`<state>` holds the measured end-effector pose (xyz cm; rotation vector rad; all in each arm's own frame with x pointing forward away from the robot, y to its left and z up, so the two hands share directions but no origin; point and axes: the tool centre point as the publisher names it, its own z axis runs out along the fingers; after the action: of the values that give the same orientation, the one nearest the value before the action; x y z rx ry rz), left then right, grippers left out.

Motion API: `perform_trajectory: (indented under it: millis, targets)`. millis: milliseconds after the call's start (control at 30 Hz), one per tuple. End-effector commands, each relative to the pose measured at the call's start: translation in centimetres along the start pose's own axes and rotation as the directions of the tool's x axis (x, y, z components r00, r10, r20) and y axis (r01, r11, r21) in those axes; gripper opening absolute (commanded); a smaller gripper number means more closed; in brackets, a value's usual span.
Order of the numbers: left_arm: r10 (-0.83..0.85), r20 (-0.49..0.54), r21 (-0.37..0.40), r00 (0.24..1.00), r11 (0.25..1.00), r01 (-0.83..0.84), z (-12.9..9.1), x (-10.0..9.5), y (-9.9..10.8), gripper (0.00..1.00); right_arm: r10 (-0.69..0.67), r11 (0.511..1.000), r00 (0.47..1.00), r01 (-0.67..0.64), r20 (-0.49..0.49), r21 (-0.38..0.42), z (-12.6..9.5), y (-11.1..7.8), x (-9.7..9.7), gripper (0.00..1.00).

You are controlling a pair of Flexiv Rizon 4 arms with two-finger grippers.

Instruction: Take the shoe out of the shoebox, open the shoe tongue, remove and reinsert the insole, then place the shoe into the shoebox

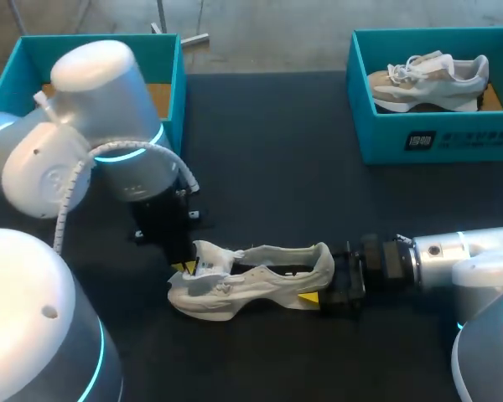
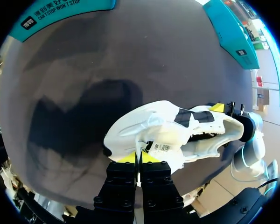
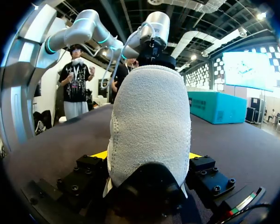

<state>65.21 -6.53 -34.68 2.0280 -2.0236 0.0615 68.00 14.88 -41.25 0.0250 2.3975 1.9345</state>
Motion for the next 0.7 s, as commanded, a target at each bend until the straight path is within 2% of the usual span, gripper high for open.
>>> perform_trajectory:
  millis: [33,167,200,267,400,467,533,700]
  targets:
    - [0.004,-0.097,-0.004,0.995,1.0,-0.005,0.5,-0.9,-0.1,0.0,0.0,1.0,1.0,0.0,0.002,0.005,0.2,0.0,0.1,0.0]
    - [0.008,-0.082,-0.017,0.997,1.0,-0.009,0.7,-1.6,0.0,0.16,0.0,1.0,1.0,0.0,0.002,0.005,0.2,0.0,0.1,0.0]
    - [0.007,-0.08,-0.016,0.997,1.0,-0.008,0.7,-1.8,0.1,0.22,0.0,1.0,1.0,0.0,0.002,0.005,0.2,0.0,0.1,0.0]
    - [0.005,-0.077,-0.016,0.997,1.0,-0.006,0.5,-2.1,0.3,0.41,0.0,1.0,1.0,0.0,0.002,0.005,0.2,0.0,0.1,0.0]
    - [0.011,-0.085,-0.016,0.996,1.0,-0.013,-0.6,-2.5,1.0,0.49,0.0,1.0,1.0,0.0,0.002,0.005,0.2,0.0,0.1,0.0]
    - [0.021,-0.086,-0.004,0.996,1.0,-0.022,-1.3,-2.3,1.4,0.56,0.0,1.0,1.0,0.0,0.002,0.005,0.2,0.0,0.1,0.0]
    - [0.045,-0.091,0.016,0.995,0.999,-0.043,-2.3,-1.9,2.0,0.64,0.0,1.0,1.0,0.0,0.002,0.005,0.2,0.0,0.1,0.0]
    - [0.114,-0.11,0.042,0.987,0.993,-0.11,-4.8,0.1,2.9,0.71,0.0,1.0,1.0,0.0,0.002,0.005,0.2,0.0,0.1,0.0]
